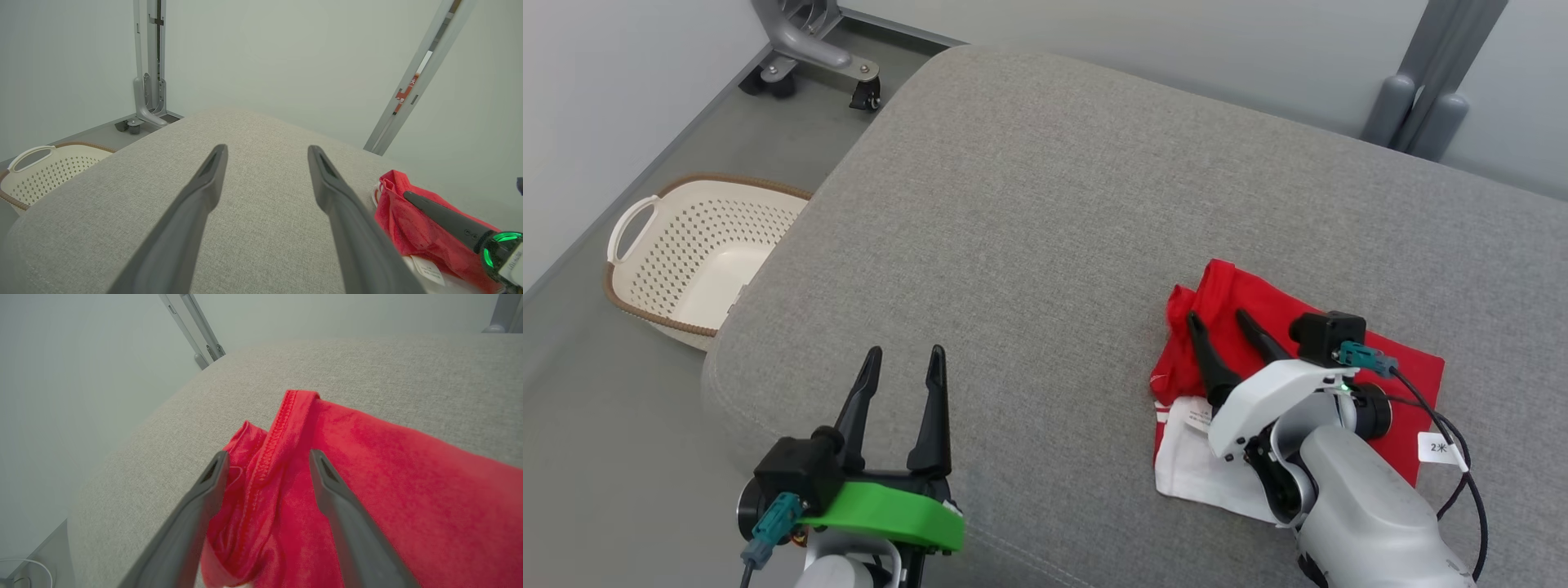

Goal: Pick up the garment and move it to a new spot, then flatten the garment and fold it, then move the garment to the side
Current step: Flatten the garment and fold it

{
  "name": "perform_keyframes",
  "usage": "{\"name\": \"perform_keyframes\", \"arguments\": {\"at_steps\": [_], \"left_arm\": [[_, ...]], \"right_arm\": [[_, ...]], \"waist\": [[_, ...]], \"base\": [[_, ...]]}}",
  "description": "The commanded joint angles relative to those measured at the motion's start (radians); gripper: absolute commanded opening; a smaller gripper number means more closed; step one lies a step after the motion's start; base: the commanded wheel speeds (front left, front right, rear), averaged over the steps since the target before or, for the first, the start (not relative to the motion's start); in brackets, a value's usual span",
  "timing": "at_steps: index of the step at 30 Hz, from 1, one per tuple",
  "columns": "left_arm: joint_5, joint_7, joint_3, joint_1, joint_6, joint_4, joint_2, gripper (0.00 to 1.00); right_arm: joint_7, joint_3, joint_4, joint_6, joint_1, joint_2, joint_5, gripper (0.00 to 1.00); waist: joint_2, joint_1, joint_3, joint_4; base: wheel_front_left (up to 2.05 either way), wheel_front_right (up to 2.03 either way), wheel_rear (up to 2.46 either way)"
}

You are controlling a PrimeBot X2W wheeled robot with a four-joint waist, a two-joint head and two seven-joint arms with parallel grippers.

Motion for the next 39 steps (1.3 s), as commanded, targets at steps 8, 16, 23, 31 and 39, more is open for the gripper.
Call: {"name": "perform_keyframes", "arguments": {"at_steps": [8,16,23,31,39], "left_arm": [[-0.004,0.0,0.005,-0.016,0.023,0.008,0.003,1.0],[0.015,0.0,0.009,-0.009,0.006,0.037,0.003,1.0],[0.041,0.0,0.037,0.001,-0.034,0.075,0.003,1.0],[0.061,0.0,0.114,-0.013,-0.044,0.055,0.002,1.0],[0.092,0.0,0.168,0.022,-0.065,0.034,0.003,1.0]], "right_arm": [[-0.031,-0.064,0.004,0.0,0.009,-0.061,-0.009,1.0],[-0.034,-0.223,-0.124,0.0,0.101,-0.15,-0.056,1.0],[-0.034,-0.374,-0.344,0.0,0.256,-0.113,-0.16,1.0],[-0.034,-0.425,-0.467,0.0,0.347,-0.076,-0.245,1.0],[-0.034,-0.428,-0.522,0.0,0.393,-0.059,-0.274,1.0]], "waist": [[0.0,0.0,-0.008,-0.003],[0.0,0.0,-0.062,-0.024],[0.0,0.0,-0.12,-0.099],[0.0,0.0,-0.118,-0.248],[0.0,0.0,-0.118,-0.361]], "base": [[0.0,0.0,0.0],[0.0,0.0,0.0],[0.0,0.0,0.0],[0.0,0.0,0.0],[0.0,0.0,0.0]]}}
